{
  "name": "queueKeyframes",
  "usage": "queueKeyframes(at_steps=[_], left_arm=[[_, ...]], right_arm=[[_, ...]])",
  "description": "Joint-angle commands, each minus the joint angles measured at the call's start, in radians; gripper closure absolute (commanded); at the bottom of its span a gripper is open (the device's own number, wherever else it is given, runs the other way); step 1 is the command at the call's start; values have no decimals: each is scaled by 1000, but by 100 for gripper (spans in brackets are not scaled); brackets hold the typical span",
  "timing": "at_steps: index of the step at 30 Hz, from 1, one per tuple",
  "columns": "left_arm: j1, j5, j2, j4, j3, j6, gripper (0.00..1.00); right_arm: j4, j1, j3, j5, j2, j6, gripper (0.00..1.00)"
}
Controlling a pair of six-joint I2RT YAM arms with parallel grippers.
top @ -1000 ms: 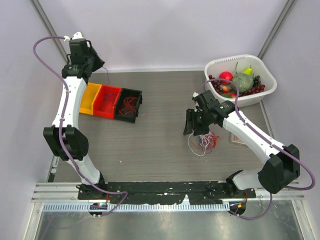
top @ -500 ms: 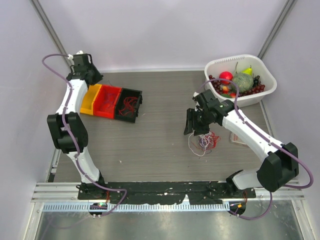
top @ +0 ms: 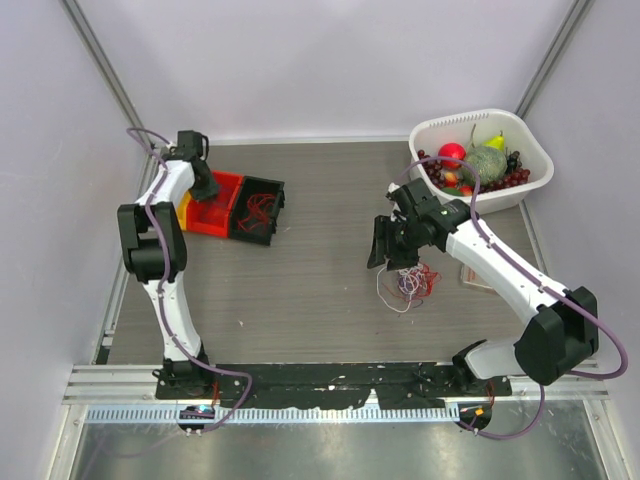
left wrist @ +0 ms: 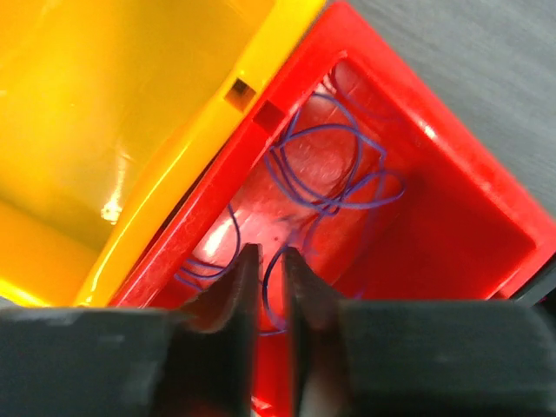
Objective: Untangle the cables
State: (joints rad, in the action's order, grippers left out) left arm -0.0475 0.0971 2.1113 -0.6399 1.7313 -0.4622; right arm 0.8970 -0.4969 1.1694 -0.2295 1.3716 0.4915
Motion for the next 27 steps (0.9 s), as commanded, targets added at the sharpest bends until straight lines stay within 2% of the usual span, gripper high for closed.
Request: queueKeyframes(at_steps=[1,3,5,7,12,13,15,17,18,21,24,27], left_arm=[[18,18,-71,-66,42,33,69],[29,21,-137,-67,22,33,50],[34,20,-219,-75,-2,25,41],[38,6,-292,-89,-42,1,38],[205,12,-479,-109,-194,-12,36],[246,9,-517,-118,-222,-19,36],[331,-43,-597,-123,-294,-44,36],[437,-92,-689,-92,-389,-59,32],[493,-153,-736,-66,-435,-72,25],[633,-296,-850,29,-586,-134,24],[750,-318,-896,60,-679,-167,24],[784,-346,-912,5,-688,-173,25]], right_arm=[[-14,4,21,22,-37,-1,46],[-13,8,32,19,-31,5,46],[-12,6,42,13,-31,24,46],[-21,8,39,19,-43,36,46],[-78,8,-42,64,-51,84,46],[-78,8,-53,128,-43,128,46],[-46,58,-59,165,-31,166,46],[-32,220,-79,160,-64,165,46],[-33,257,-83,167,-75,156,46],[-47,414,-146,206,-83,70,45],[-101,475,-220,174,-19,9,46],[-176,433,-255,116,59,-59,48]])
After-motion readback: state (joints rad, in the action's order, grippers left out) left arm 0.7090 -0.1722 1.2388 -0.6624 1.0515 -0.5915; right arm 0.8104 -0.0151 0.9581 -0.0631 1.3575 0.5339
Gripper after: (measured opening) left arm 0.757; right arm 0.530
